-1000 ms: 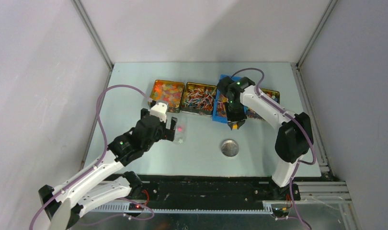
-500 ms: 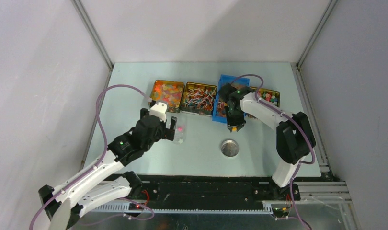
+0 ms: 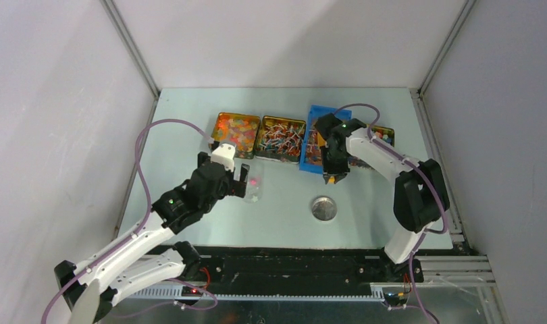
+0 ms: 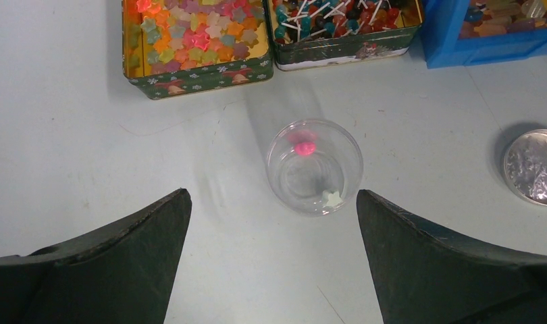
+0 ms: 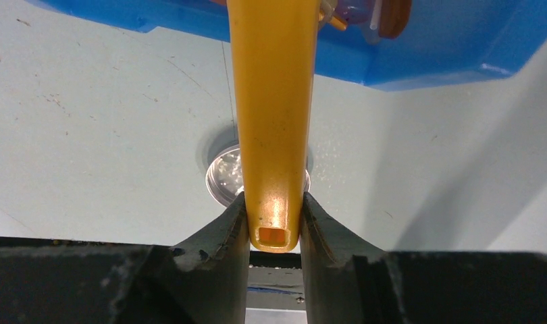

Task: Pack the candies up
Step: Scoop the fake candies from the storage box.

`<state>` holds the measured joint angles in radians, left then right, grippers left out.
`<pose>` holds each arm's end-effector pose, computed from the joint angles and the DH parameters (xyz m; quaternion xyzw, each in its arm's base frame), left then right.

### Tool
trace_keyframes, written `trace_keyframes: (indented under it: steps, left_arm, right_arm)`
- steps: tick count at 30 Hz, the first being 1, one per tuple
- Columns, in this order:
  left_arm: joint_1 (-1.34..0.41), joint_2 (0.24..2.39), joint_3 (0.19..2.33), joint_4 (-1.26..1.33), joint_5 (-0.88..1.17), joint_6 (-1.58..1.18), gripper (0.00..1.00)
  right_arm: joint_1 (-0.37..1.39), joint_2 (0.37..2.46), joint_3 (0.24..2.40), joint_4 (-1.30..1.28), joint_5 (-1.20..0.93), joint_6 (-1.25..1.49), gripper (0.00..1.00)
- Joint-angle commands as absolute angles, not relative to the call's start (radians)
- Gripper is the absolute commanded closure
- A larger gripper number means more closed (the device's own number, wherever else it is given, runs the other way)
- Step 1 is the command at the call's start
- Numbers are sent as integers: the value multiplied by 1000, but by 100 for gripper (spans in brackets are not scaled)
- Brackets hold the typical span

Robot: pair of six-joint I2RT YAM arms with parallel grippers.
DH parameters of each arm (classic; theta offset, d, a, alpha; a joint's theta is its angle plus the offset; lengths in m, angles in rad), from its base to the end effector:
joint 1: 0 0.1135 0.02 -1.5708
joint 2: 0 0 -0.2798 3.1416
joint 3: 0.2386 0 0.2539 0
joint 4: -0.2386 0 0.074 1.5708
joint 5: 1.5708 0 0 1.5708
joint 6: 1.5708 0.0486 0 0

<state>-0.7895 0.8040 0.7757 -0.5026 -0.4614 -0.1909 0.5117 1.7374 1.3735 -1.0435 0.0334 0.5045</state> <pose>0.1390 -0.1094 0.3085 0.1406 0.8408 -0.0526 0.5201 0.2957 0.1642 0.2368 -0.0022 0.9965 0.0252 0.0794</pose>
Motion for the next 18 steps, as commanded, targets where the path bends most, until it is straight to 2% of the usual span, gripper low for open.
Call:
trace_keyframes:
  steps: [1,8,18]
  left_arm:
    - [-791,792,773,-478,-483,-176,0]
    - [-792,795,775,-478,-486,-175,0]
    - [-791,784,773,-478,-493,-175,0]
  right_arm:
    - [498,1802,1424,-1047,17,490,100]
    - [503,1799,1459,-1045,39,468,100]
    - [522,1614,1312,-892,63,395,100]
